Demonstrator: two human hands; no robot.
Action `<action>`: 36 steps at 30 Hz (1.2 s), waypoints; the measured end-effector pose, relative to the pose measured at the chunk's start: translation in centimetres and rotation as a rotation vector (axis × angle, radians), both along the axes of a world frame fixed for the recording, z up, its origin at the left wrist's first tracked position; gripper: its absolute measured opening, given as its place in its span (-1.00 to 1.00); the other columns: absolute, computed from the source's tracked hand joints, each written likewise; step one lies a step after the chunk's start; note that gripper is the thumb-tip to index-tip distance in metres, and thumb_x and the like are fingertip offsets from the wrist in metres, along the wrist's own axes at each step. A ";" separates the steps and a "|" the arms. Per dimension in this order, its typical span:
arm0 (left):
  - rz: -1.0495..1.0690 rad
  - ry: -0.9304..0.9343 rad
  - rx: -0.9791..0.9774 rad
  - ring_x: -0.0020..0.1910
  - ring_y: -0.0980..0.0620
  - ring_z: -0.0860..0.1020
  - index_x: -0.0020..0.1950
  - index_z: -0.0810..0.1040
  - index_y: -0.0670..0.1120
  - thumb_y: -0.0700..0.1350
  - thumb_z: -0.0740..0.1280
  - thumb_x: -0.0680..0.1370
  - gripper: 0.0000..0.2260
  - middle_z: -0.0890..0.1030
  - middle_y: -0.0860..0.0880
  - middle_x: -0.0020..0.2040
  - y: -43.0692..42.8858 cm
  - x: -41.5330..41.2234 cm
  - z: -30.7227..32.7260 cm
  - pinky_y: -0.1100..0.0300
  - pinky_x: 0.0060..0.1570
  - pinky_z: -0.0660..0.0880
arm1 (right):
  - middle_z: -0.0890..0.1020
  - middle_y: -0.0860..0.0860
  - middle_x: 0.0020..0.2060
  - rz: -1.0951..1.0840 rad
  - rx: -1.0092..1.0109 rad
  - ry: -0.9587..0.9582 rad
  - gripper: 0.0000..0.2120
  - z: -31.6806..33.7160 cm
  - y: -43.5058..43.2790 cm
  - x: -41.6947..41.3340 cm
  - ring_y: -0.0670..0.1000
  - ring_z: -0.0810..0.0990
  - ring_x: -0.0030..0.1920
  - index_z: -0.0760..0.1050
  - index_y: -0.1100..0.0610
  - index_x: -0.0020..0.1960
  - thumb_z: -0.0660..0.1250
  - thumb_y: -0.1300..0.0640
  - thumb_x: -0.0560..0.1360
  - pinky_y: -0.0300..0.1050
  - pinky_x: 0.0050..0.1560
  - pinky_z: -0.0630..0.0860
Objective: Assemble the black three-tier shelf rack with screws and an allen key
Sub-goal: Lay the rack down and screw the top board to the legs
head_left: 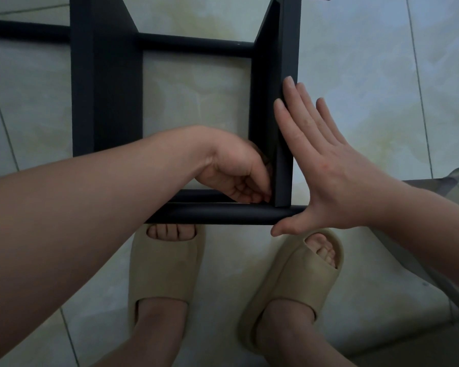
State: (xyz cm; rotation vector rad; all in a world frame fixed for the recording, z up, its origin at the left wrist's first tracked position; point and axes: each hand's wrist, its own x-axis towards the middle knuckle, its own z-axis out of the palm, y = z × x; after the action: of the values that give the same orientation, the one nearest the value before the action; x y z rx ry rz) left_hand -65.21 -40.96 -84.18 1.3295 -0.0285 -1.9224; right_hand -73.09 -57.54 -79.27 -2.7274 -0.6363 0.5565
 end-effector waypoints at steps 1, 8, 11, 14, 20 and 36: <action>0.006 0.004 -0.005 -0.22 0.03 0.54 -0.09 0.57 -0.18 -0.40 0.30 0.55 -0.85 0.58 -0.10 -0.21 0.0 0.0 0.0 0.19 -0.04 0.48 | -0.19 0.32 0.60 -0.001 0.009 0.000 0.38 0.0 0.0 0.0 0.28 -0.25 0.61 -0.16 0.36 0.62 0.30 -0.60 0.27 0.27 0.60 -0.19; 0.003 0.046 -0.004 -0.22 0.04 0.56 -0.09 0.59 -0.15 -0.32 0.29 0.56 -0.87 0.61 -0.07 -0.22 0.3 0.0 0.1 0.19 -0.05 0.49 | -0.19 0.32 0.60 -0.002 0.041 -0.004 0.38 -0.4 -0.2 0.1 0.27 -0.26 0.61 -0.16 0.36 0.62 0.31 -0.59 0.27 0.28 0.60 -0.21; -0.012 0.026 0.020 -0.22 0.05 0.54 -0.08 0.59 -0.13 -0.28 0.31 0.57 -0.90 0.62 -0.05 -0.23 0.2 0.0 0.0 0.21 -0.05 0.48 | -0.19 0.32 0.60 -0.001 0.048 -0.008 0.37 -0.5 -0.3 0.2 0.27 -0.26 0.61 -0.16 0.37 0.62 0.29 -0.60 0.28 0.29 0.59 -0.21; -0.025 -0.007 0.025 -0.26 0.07 0.53 -0.11 0.59 -0.14 -0.31 0.33 0.55 -0.89 0.62 -0.05 -0.28 0.0 0.0 0.1 0.23 -0.12 0.48 | -0.18 0.33 0.60 0.000 0.049 -0.016 0.38 -0.6 -0.3 0.1 0.28 -0.26 0.61 -0.15 0.37 0.61 0.29 -0.61 0.28 0.30 0.59 -0.21; -0.033 -0.031 0.008 -0.24 0.05 0.54 -0.09 0.59 -0.18 -0.38 0.31 0.54 -0.87 0.61 -0.08 -0.24 -0.2 0.2 0.2 0.21 -0.05 0.48 | -0.18 0.33 0.60 -0.005 0.054 -0.022 0.38 -0.6 -0.2 0.0 0.28 -0.25 0.61 -0.14 0.37 0.61 0.32 -0.59 0.27 0.31 0.59 -0.19; -0.056 -0.016 0.016 -0.24 0.06 0.53 -0.07 0.60 -0.15 -0.32 0.31 0.56 -0.89 0.61 -0.05 -0.24 0.1 0.0 0.2 0.22 -0.08 0.48 | -0.19 0.33 0.60 -0.005 0.069 -0.025 0.38 -0.8 -0.2 -0.1 0.29 -0.25 0.61 -0.15 0.37 0.62 0.32 -0.59 0.28 0.32 0.59 -0.19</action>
State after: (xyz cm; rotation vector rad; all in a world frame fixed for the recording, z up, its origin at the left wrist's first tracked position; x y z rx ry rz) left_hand -65.17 -40.83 -84.00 1.3673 -0.0587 -1.9624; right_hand -73.15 -57.70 -80.10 -2.6743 -0.6424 0.4907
